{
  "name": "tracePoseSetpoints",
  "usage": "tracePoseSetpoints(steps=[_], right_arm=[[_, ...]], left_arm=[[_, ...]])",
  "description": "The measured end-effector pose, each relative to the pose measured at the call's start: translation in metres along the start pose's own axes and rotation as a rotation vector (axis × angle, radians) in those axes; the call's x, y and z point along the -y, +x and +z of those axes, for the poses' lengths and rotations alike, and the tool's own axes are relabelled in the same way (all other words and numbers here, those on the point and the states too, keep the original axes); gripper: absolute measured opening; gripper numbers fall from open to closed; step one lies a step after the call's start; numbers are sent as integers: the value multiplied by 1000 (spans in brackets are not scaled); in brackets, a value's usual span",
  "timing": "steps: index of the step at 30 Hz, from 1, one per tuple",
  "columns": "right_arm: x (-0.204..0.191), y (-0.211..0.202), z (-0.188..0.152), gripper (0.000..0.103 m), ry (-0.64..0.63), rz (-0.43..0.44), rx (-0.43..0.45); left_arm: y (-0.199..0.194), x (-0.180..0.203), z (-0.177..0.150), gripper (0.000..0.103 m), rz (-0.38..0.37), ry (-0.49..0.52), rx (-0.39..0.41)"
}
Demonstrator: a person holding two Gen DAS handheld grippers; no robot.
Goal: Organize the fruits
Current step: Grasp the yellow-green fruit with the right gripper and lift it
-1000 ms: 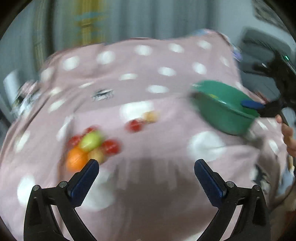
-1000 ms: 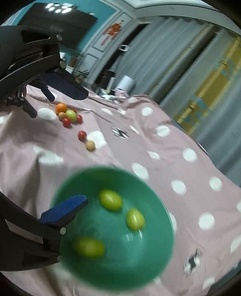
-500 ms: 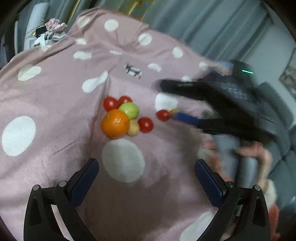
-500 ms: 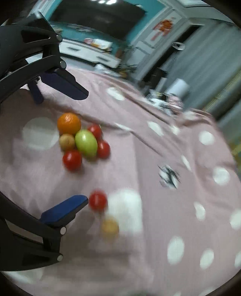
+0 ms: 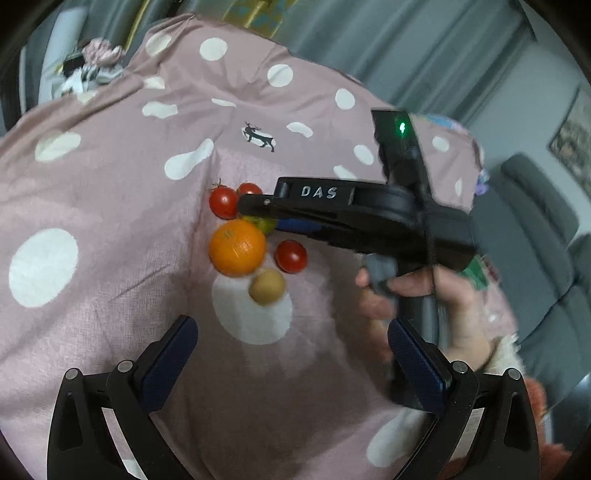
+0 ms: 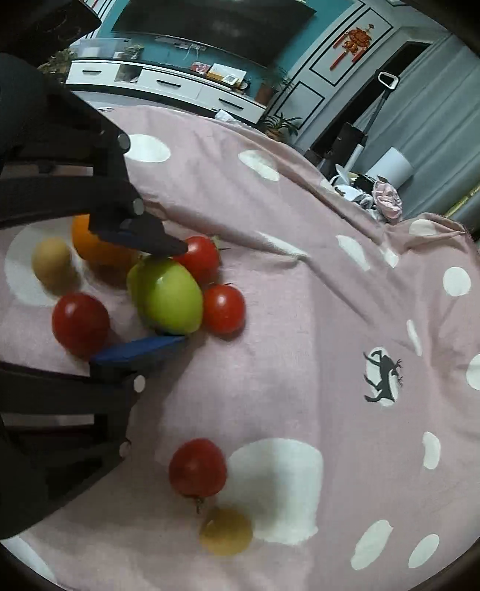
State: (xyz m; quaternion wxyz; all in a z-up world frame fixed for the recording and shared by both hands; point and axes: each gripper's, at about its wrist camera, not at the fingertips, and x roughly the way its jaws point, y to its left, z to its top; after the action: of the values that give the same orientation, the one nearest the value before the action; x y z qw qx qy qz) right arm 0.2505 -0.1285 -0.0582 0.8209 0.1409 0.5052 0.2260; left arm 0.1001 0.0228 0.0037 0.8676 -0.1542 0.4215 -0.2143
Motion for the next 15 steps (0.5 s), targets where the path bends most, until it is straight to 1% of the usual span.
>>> tracePoseSetpoints(steps=[2, 4, 6, 7, 9, 11, 12, 13, 14, 15], right_arm=[[-4, -6, -5, 43, -13, 18, -17], [-8, -20, -7, 43, -15, 41, 2], [-8, -39, -11, 44, -6, 84, 25], [-7, -49, -14, 44, -4, 96, 31], [-5, -64, -21, 44, -20, 78, 46], [1, -78, -32, 44, -30, 50, 41], [5, -83, -38, 44, -25, 49, 27], [9, -86, -41, 44, -14, 52, 17], [14, -89, -44, 44, 3, 58, 14], [19, -93, -46, 44, 17, 66, 16]], left_arm=[[6, 7, -2, 102, 52, 50, 3], [10, 13, -5, 102, 98, 96, 6], [13, 15, -6, 102, 114, 105, 12], [14, 16, -6, 102, 106, 101, 16], [14, 13, -5, 102, 60, 65, 19], [19, 7, -2, 102, -24, -26, -22], [18, 8, 0, 102, -23, -44, -10], [16, 10, 1, 102, -36, -53, 1], [15, 14, 1, 102, -70, -48, 13], [14, 20, 1, 102, -86, -33, 26]])
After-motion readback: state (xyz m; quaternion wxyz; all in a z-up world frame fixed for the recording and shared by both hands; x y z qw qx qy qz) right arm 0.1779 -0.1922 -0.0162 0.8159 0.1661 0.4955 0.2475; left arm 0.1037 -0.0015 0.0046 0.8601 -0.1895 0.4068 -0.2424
